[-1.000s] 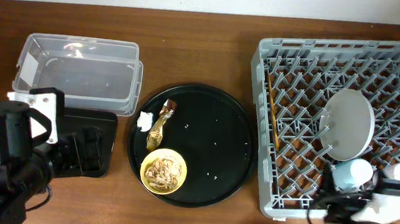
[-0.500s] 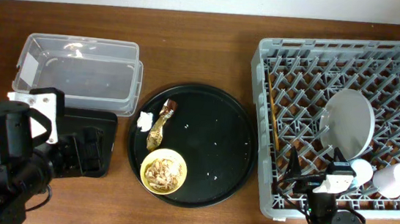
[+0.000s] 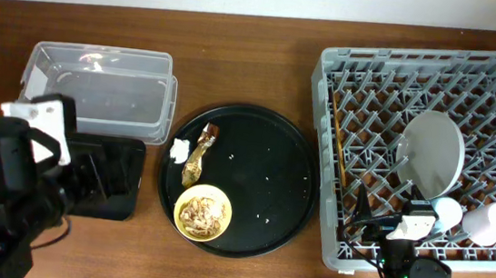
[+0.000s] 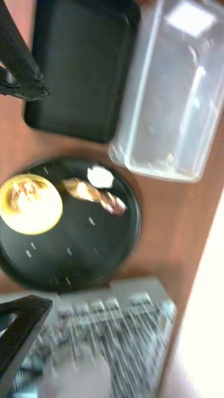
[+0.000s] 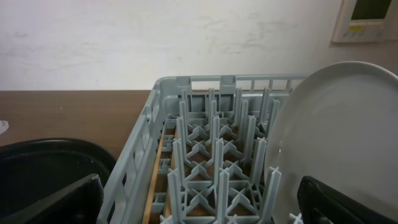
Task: Sort waste into correct bins and load items into the dishwasher rack
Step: 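Grasp the brown snack wrapper on the tray with the left gripper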
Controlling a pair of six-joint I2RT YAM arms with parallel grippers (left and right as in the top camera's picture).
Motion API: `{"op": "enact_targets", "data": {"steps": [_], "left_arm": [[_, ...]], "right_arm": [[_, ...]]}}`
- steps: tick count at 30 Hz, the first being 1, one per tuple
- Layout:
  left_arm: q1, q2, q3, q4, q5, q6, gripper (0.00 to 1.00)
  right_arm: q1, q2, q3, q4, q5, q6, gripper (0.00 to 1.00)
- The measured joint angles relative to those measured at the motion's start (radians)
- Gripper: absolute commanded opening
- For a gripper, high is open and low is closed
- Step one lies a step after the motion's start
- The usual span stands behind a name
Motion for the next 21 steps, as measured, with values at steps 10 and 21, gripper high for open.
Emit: {"op": "enact_targets", "data": {"steps": [10,21], "left_arm": [[-0.447,0.786,-0.158,0.321,-0.288,-0.018,0.79],[-0.444,1.081,-0.134,0.447,-0.357,-0.011,0.0]], "right_arm": [[0.0,0.0,0.0,0.0,-0.002,0.0,0.99],[0.0,0.0,0.0,0.0,-0.002,0.0,0.99]]}}
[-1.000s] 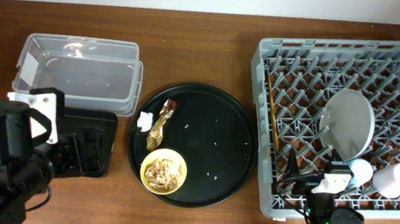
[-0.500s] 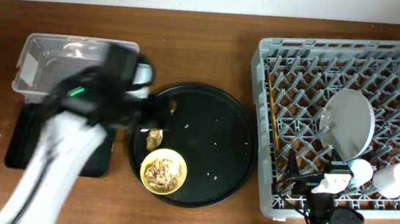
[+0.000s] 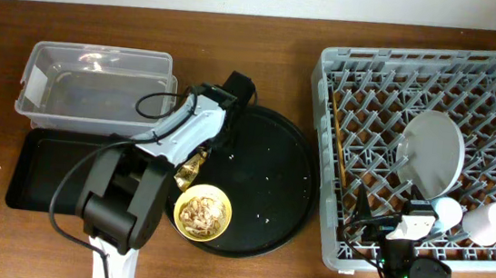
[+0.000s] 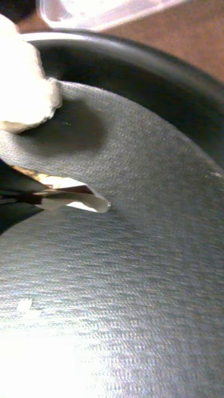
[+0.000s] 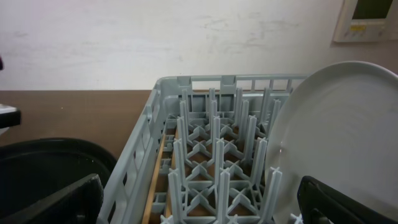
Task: Sort waste into correct bins and load items into the dishwasher rack
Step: 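Grasp the brown snack wrapper on the tray with the left gripper, then drop the wrapper into the clear plastic bin with the left gripper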
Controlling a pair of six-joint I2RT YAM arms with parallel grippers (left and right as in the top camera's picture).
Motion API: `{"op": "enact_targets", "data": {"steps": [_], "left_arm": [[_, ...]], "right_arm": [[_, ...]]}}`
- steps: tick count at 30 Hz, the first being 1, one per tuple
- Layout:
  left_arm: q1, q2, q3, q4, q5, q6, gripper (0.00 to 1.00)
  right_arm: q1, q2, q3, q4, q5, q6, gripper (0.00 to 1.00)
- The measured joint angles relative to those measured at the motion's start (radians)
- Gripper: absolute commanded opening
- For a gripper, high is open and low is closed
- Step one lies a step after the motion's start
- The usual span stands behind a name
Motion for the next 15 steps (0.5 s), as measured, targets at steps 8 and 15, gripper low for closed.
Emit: {"op": "enact_targets", "data": {"steps": [8,15], "left_arm": [[0.069,-0.367,0.198,-0.251,0.056,-0.045,0.01],[0.354,-0.305,0.194,0.011,0.04,-0.076,0.49]], "right_arm": [[0.0,-0.001,0.0,0.0,0.0,0.0,0.98],[0.0,-0.001,0.0,0.0,0.0,0.0,0.98]]}}
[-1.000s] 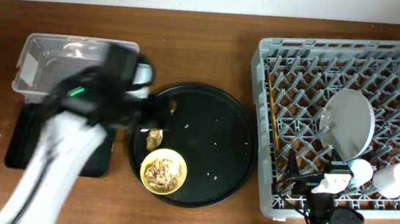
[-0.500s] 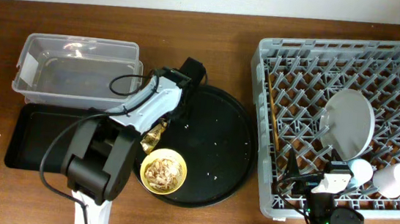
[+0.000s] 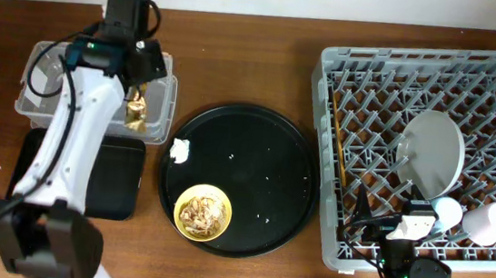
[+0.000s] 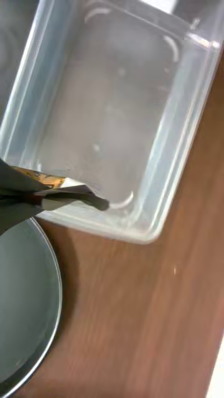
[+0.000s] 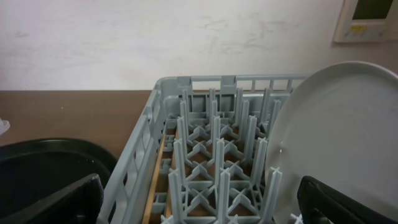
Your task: Sort waste into correct bins and load items into the dishwasher rack
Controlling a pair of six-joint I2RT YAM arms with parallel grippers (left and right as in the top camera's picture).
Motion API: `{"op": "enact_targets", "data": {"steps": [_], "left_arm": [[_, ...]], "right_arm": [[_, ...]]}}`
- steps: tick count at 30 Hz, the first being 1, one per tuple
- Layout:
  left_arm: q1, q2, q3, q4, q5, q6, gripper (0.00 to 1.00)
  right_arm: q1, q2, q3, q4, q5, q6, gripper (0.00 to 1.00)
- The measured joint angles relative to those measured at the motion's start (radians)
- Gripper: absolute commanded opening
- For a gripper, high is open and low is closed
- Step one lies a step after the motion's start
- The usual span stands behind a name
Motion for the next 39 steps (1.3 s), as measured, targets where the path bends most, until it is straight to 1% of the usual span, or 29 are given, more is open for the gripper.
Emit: {"op": "enact_targets", "data": {"steps": [1,2,4,6,7,8,9,10,11,14,16,17,19,20,21,22,24,25,27,28,29,30,31,32,33,35,37,38,39], "left_arm": [[0.038,0.064,0.0,0.067,0.0,-0.032,0.81],[0.074,0.119,-0.002,0.098,0.011,-0.046,0.83],[0.135,0.142,0.011,0.062,0.087,-0.056,0.82],[0.142,0.106,0.039,-0.023,0.132,-0.041,0.77],[0.124,0.051,0.041,-0.099,0.148,-0.024,0.77],[0.106,0.021,0.052,-0.136,0.151,-0.006,0.68],[0.057,-0.011,0.06,-0.227,0.155,0.019,0.66],[-0.007,-0.019,0.056,-0.277,0.161,0.037,0.64],[-0.055,-0.019,0.036,-0.273,0.165,0.045,0.64],[-0.187,-0.019,-0.18,-0.177,0.041,-0.006,0.65],[-0.217,-0.011,-0.402,0.055,-0.033,-0.043,0.65],[-0.217,-0.01,-0.505,0.222,-0.051,-0.044,0.64],[-0.216,-0.005,-0.634,0.373,-0.067,-0.031,0.49],[-0.216,-0.005,-0.663,0.389,-0.069,-0.025,0.36],[-0.216,-0.005,-0.666,0.393,-0.065,-0.021,0.15],[-0.216,-0.005,-0.666,0.394,-0.051,-0.018,0.02],[-0.216,-0.006,-0.656,0.361,-0.006,-0.014,0.0],[-0.216,-0.016,-0.616,0.28,0.019,-0.014,0.01],[-0.216,-0.086,-0.435,0.091,0.037,-0.013,0.0],[-0.199,-0.163,-0.304,0.066,0.018,-0.013,0.0],[-0.173,-0.208,-0.258,0.083,-0.006,-0.013,0.02],[-0.114,-0.233,-0.236,0.128,-0.032,-0.013,0.14],[-0.065,-0.221,-0.233,0.153,-0.043,-0.013,0.41],[0.003,-0.156,-0.233,0.183,-0.06,-0.011,1.0],[0.029,-0.088,-0.236,0.215,-0.053,0.009,1.0],[0.048,-0.025,-0.233,0.188,0.0,0.051,1.0],[0.039,-0.035,-0.155,0.04,0.033,0.071,0.91],[0.03,-0.05,-0.124,-0.021,0.039,0.076,0.85],[0.007,-0.091,-0.085,-0.12,0.063,0.079,0.74]], "right_arm": [[0.0,0.001,0.0,0.0,0.0,0.0,0.98],[0.0,0.0,0.0,0.0,0.0,0.0,0.98],[0.0,0.0,0.0,0.0,0.0,0.0,0.98],[0.0,0.001,0.0,0.0,0.0,0.0,0.98],[0.0,0.001,0.0,0.0,0.0,0.0,0.98],[0.0,0.001,0.0,0.0,0.0,0.0,0.98],[0.0,0.001,0.0,0.0,0.0,0.001,0.98],[0.0,0.001,0.0,0.0,0.0,0.0,0.98],[0.0,0.001,0.0,0.0,0.0,0.0,0.98],[0.0,0.001,0.0,0.0,0.0,0.0,0.99],[0.0,0.002,0.0,0.0,0.0,0.0,0.98],[0.0,0.0,0.0,0.0,0.0,0.0,0.98],[0.0,0.002,0.0,0.0,0.0,0.0,0.98],[0.0,0.002,0.0,0.0,0.0,0.0,0.98],[0.0,0.002,0.0,0.0,0.0,0.0,0.98],[0.0,0.002,0.0,0.0,0.0,0.0,0.98],[0.0,0.002,0.0,0.0,0.0,0.0,0.98],[0.0,0.002,0.0,0.0,0.0,0.0,0.98],[0.0,0.001,0.0,0.0,0.0,0.0,0.98],[0.0,0.001,0.0,0.0,0.0,0.001,0.98],[0.0,0.001,0.0,0.0,0.0,0.001,0.98],[0.0,0.001,0.0,0.0,0.0,0.0,0.98],[0.0,0.002,0.0,0.0,0.0,0.0,0.98],[0.0,0.001,0.0,0.0,0.0,0.0,0.98],[0.0,0.001,0.0,0.0,0.0,0.0,0.98],[0.0,0.001,0.0,0.0,0.0,0.0,0.98],[0.0,0.001,0.0,0.0,0.0,0.0,0.98],[0.0,0.001,0.0,0.0,0.0,0.0,0.99],[0.0,0.001,0.0,0.0,0.0,0.0,0.98]]}}
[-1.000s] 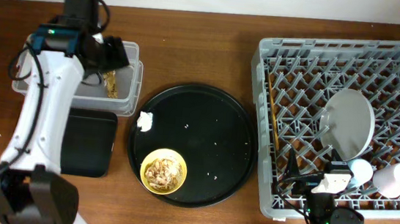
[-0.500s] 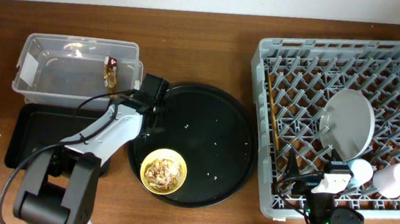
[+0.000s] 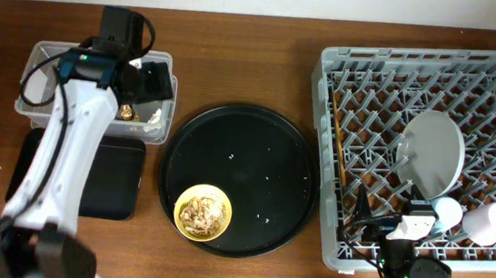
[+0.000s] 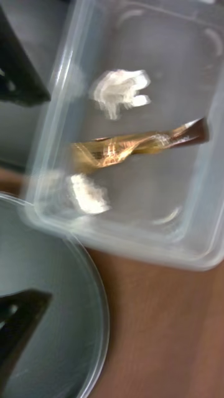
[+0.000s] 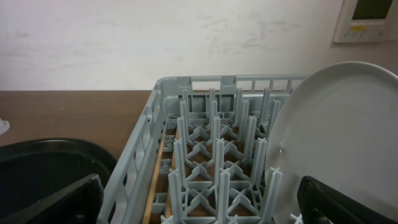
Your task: Sort waste into correct bins and load items into the dishwasher rack
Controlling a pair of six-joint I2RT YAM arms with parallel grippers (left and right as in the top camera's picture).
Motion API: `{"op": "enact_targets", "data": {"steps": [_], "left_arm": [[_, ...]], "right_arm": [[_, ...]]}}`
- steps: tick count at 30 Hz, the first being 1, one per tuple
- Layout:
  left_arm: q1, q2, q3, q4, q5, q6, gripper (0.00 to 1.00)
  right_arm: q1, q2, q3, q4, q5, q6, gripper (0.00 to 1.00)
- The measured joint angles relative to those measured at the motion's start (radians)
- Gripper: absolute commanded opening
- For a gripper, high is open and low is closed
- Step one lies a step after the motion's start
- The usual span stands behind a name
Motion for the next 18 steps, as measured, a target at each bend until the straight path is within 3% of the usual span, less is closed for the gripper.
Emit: {"op": "enact_targets", "data": {"steps": [3,5,8,11,13,14,18], "left_arm": [[-0.126,-0.147,0.051,-0.241,0.061,-0.006,0.64],[-0.31,-0.145,0.011,-0.305,0.079,-0.051,0.59],[-0.586,-0.146,-0.234,-0.163,0.052,-0.224,0.43],[-0.749,-0.139,-0.519,0.085,0.042,-0.314,0.38],[-0.781,-0.141,-0.608,0.166,-0.023,-0.336,0.3],[-0.785,-0.141,-0.645,0.195,-0.043,-0.34,0.17],[-0.785,-0.14,-0.724,0.304,-0.075,-0.351,0.08]], "right_arm": [[0.0,0.002,0.0,0.0,0.0,0.0,0.98],[0.0,0.0,0.0,0.0,0.0,0.001,0.98],[0.0,0.001,0.0,0.0,0.0,0.001,0.98],[0.0,0.001,0.0,0.0,0.0,0.001,0.98],[0.0,0.001,0.0,0.0,0.0,0.001,0.98],[0.0,0.001,0.0,0.0,0.0,0.0,0.98],[0.0,0.001,0.0,0.0,0.0,0.0,0.98]]}}
